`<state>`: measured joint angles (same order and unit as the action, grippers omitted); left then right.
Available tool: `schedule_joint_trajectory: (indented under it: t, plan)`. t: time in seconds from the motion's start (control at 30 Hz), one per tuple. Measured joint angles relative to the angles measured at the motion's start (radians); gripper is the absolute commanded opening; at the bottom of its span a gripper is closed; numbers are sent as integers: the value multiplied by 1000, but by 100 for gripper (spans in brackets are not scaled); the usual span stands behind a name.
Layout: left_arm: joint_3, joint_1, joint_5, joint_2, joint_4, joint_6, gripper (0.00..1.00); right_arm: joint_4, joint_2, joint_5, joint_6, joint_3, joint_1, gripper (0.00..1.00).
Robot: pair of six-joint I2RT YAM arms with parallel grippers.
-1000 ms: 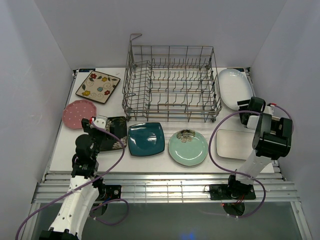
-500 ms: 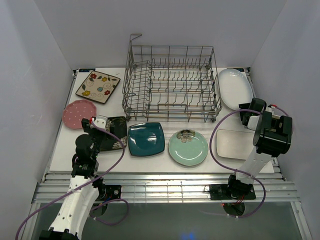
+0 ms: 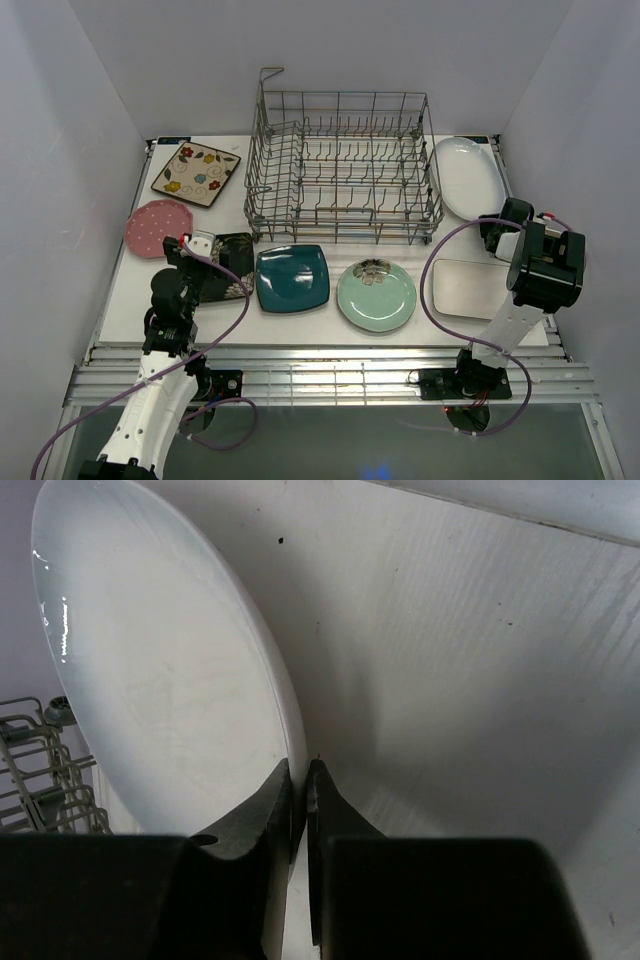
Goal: Load the plates into the dish rack
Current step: Pick up the plate at the center of the board.
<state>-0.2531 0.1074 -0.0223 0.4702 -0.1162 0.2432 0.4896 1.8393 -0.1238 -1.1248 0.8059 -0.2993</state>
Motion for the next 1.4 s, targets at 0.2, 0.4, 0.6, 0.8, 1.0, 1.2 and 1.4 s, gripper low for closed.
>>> schedule_joint_trajectory:
  t: [0.2, 0.4, 0.6, 0.8, 1.0, 1.2, 1.4]
  plan:
    - [0, 0, 0, -3, 0, 0, 98, -19, -19, -5, -16, -15, 0, 8]
    - [0, 0, 12, -21, 0, 0, 98, -109, -76, -21, -21, -17, 0, 8]
    - [0, 0, 35, -26, 0, 0, 98, -269, -149, -58, -13, 12, 0, 8]
    - [0, 0, 39, -34, 0, 1, 98, -508, -201, -100, 22, 137, 1, 8]
    - [-4, 0, 42, -34, 4, 19, 98, -689, -295, -142, 35, 167, 1, 8]
    - [-89, 0, -23, -33, 72, 58, 98, -822, -395, -170, 43, 159, 0, 8]
    - [-299, 0, -232, 7, 182, 76, 98, -916, -435, -188, 34, 167, 0, 8]
